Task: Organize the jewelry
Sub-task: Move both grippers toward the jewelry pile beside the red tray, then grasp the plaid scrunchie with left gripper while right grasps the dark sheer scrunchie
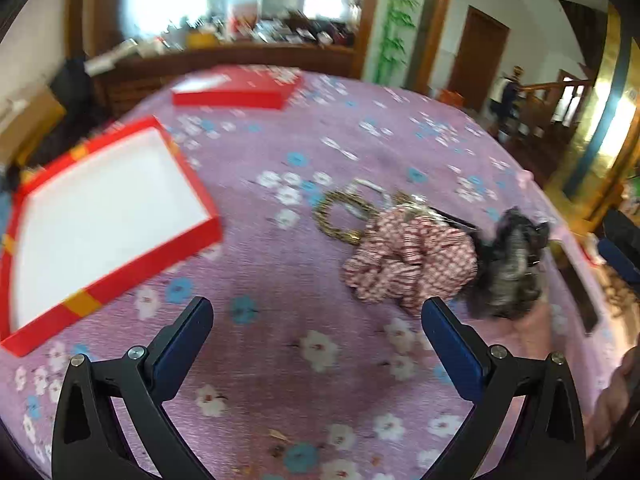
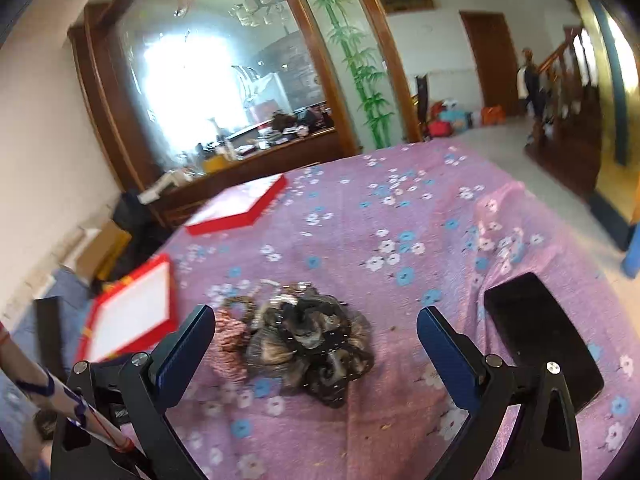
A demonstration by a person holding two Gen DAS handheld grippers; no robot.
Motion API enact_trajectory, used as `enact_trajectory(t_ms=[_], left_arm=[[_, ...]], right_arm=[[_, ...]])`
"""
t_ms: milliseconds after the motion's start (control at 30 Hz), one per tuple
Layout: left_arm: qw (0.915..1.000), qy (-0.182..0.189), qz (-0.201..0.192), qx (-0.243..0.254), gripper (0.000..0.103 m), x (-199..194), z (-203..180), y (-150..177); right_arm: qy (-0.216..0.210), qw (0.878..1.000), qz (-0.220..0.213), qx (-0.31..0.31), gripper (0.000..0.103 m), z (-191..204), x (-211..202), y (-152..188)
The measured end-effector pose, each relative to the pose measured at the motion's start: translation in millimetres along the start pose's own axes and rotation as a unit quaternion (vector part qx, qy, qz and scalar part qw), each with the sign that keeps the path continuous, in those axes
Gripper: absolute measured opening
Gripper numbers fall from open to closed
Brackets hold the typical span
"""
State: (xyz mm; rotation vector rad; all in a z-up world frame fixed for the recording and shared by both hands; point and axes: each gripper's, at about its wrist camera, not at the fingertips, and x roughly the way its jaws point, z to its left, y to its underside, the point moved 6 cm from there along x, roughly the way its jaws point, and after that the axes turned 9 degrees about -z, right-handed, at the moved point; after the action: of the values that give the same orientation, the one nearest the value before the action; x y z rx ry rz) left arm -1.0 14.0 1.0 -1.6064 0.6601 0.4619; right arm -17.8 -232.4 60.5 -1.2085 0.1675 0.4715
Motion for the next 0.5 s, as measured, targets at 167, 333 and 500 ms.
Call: enact_trajectory(t_ms=[167,333,500], left_arm=[[0.9979,0.048,0.043,0.009,0.103,16.4,-24.4,-13.2],[0.9965,0.048,0.05,0.045,0.102,39.0,-50.1,-18.5],[0.9949,0.041,0.085,0.035,0.049,66.5,-46.8,-10.4]], right_arm=[[-0.022,0.999,0.017,0.039,0.103,-10.3,-5.5,-5.5],[-0.032,0.997,0.052,0.055,0.102,-15.2,4.2,2.0],[-0.027,0.995,0.093,0.033,0.102,-8.3,25.0,15.9]])
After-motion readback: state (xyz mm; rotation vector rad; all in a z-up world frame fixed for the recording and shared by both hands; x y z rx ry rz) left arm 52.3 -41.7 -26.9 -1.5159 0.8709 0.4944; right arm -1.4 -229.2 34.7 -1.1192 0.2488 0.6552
